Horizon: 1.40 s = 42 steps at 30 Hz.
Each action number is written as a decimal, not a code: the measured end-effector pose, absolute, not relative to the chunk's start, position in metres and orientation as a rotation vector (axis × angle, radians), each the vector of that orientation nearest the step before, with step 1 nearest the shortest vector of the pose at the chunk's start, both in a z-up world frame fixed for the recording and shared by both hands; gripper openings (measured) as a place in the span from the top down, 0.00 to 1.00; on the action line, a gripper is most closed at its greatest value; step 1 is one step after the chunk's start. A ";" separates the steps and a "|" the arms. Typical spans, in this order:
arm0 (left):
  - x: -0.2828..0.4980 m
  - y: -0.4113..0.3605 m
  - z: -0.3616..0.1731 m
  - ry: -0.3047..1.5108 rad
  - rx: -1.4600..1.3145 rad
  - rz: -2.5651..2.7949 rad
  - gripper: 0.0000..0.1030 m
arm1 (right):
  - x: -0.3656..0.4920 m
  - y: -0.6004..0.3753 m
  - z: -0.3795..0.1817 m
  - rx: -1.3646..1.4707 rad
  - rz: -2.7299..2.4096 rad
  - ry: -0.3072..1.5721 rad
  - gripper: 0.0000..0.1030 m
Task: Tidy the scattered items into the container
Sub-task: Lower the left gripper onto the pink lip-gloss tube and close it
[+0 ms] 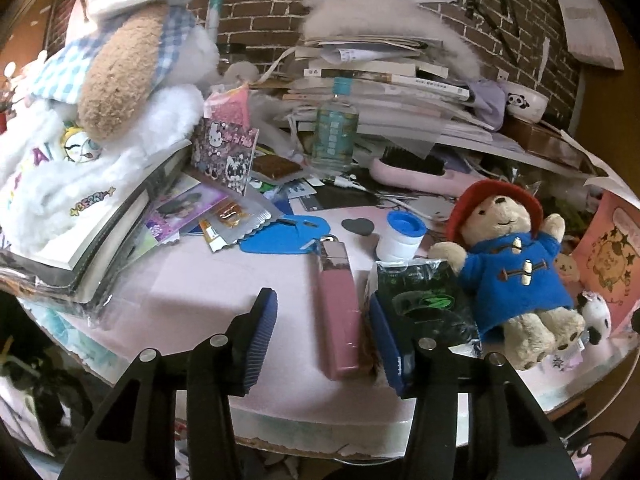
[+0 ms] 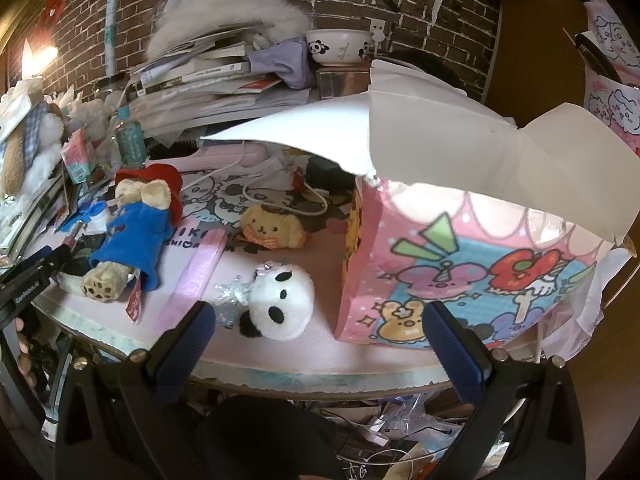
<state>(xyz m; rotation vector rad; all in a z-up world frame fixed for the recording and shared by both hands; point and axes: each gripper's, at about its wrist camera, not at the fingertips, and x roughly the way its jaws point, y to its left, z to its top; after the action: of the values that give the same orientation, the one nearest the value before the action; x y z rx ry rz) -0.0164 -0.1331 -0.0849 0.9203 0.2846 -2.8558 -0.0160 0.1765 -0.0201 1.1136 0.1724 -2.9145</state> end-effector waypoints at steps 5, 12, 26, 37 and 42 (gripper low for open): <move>-0.019 -0.135 -0.085 0.253 0.927 -2.838 0.58 | -0.016 0.176 -0.020 1.113 -2.914 0.174 0.00; -0.016 -0.144 -0.078 0.239 0.907 -2.840 0.58 | -0.017 0.176 -0.020 1.116 -2.914 0.171 0.00; -0.023 -0.138 -0.085 0.192 0.967 -2.881 0.72 | -0.018 0.173 -0.020 1.116 -2.901 0.185 0.00; -0.024 -0.134 -0.083 0.196 0.991 -2.902 0.87 | -0.018 0.173 -0.020 1.117 -2.899 0.183 0.00; -0.023 -0.134 -0.083 0.214 0.984 -2.907 0.88 | -0.019 0.173 -0.020 1.116 -2.898 0.183 0.00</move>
<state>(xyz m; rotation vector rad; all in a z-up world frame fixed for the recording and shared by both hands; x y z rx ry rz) -0.0233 -0.1340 -0.0827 0.9840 0.2143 -2.9070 -0.0188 0.1728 -0.0201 1.1162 0.1833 -2.8981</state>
